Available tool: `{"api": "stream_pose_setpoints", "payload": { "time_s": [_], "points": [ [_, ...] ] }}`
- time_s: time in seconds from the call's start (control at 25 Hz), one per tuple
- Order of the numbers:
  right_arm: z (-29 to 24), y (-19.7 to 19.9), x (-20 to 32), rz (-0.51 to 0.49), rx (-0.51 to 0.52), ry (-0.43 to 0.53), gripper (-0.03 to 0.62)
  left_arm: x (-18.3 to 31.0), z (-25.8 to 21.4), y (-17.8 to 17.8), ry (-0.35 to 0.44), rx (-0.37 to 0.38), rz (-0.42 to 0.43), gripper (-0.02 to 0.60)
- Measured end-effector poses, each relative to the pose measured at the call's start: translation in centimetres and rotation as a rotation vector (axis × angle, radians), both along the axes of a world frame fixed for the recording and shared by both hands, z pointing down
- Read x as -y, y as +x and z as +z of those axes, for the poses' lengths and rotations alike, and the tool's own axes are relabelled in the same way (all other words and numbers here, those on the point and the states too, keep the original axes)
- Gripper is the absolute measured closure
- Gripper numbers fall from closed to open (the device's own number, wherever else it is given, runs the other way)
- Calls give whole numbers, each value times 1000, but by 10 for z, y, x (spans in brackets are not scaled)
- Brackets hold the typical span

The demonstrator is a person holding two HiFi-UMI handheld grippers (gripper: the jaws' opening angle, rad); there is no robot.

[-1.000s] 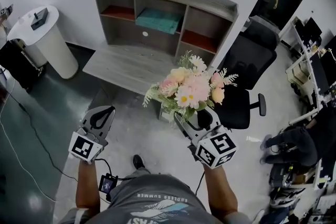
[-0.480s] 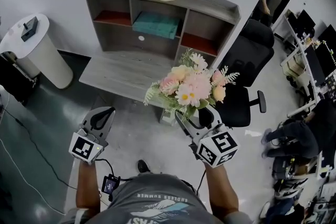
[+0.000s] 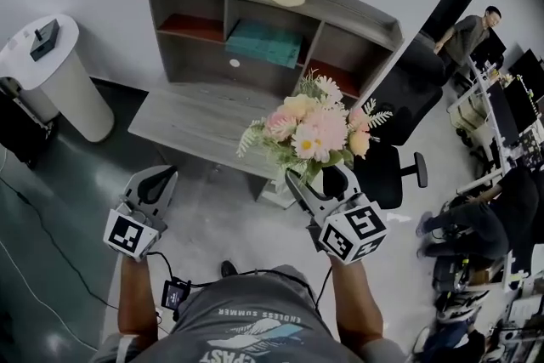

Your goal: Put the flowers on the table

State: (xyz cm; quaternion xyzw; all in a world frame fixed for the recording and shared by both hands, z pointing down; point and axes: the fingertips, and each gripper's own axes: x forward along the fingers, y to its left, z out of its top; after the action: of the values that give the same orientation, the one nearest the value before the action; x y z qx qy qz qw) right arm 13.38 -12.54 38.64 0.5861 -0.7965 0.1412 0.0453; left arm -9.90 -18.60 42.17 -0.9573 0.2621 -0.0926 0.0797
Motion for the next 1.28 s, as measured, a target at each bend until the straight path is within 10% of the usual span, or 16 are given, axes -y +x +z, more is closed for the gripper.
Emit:
{"api": "stream_pose_setpoints", "payload": {
  "time_s": [0.56,1.28],
  "points": [
    [9,-36,90,-99,21,-5,287,48,0,-65,4,14,-147,565],
    [36,-11,117,-227,-11,45,287,19,32,-54,37,18,-299,565]
  ]
}}
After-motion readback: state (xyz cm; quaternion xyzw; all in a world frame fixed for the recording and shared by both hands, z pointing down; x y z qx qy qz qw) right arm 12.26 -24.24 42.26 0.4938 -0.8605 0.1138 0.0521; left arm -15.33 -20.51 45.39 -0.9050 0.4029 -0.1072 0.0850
